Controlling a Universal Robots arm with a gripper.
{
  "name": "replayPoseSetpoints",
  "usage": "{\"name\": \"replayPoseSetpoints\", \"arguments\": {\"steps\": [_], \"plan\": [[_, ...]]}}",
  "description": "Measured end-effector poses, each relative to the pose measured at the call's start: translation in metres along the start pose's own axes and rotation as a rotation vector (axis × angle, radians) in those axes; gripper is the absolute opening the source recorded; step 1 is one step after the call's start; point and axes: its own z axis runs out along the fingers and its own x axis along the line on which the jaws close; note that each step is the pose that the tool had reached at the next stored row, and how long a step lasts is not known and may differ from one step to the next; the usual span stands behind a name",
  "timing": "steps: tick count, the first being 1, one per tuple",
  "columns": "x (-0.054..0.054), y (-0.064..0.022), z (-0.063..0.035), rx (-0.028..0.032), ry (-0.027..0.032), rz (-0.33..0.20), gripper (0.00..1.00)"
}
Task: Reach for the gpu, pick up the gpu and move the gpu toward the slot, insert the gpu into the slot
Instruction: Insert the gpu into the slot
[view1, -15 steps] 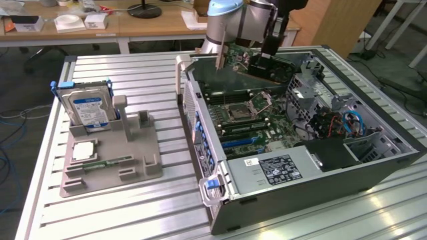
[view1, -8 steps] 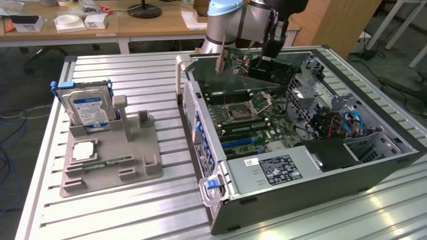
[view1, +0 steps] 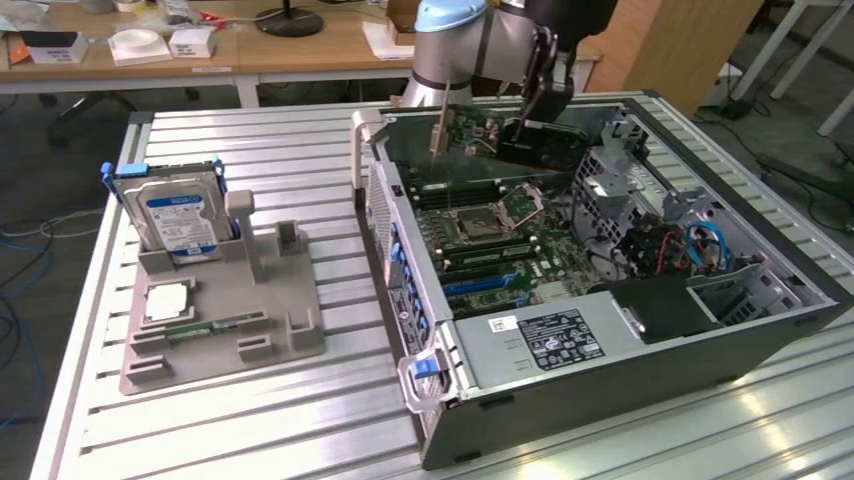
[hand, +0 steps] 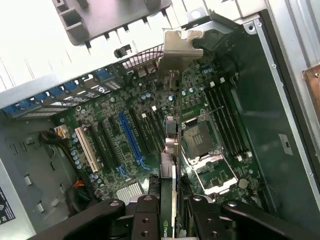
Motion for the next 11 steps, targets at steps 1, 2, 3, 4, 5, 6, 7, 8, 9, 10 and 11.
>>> {"name": "replayPoseSetpoints", "arguments": {"steps": [1,2,3,4,5,6,7,8,9,10,11], "plan": [[0.0001,0.0,0.0009,0.0002,-0.0001,-0.011,0.26],[0.0001,-0.0001,0.0019,0.0006,-0.0003,-0.023,0.26],[0.0002,-0.0001,0.0029,0.0008,-0.0005,-0.034,0.26],[0.0002,-0.0001,0.0038,0.0012,-0.0007,-0.046,0.26],[0.0002,-0.0002,0.0048,0.0014,-0.001,-0.057,0.26],[0.0003,-0.0002,0.0058,0.0017,-0.0011,-0.069,0.26],[0.0004,-0.0002,0.0068,0.0019,-0.0013,-0.081,0.26],[0.0004,-0.0002,0.0078,0.0022,-0.0014,-0.092,0.26],[0.0005,-0.0002,0.0088,0.0025,-0.0016,-0.104,0.26],[0.0005,-0.0002,0.0098,0.0028,-0.0019,-0.116,0.26],[0.0005,-0.0003,0.0107,0.003,-0.002,-0.127,0.26]]}}
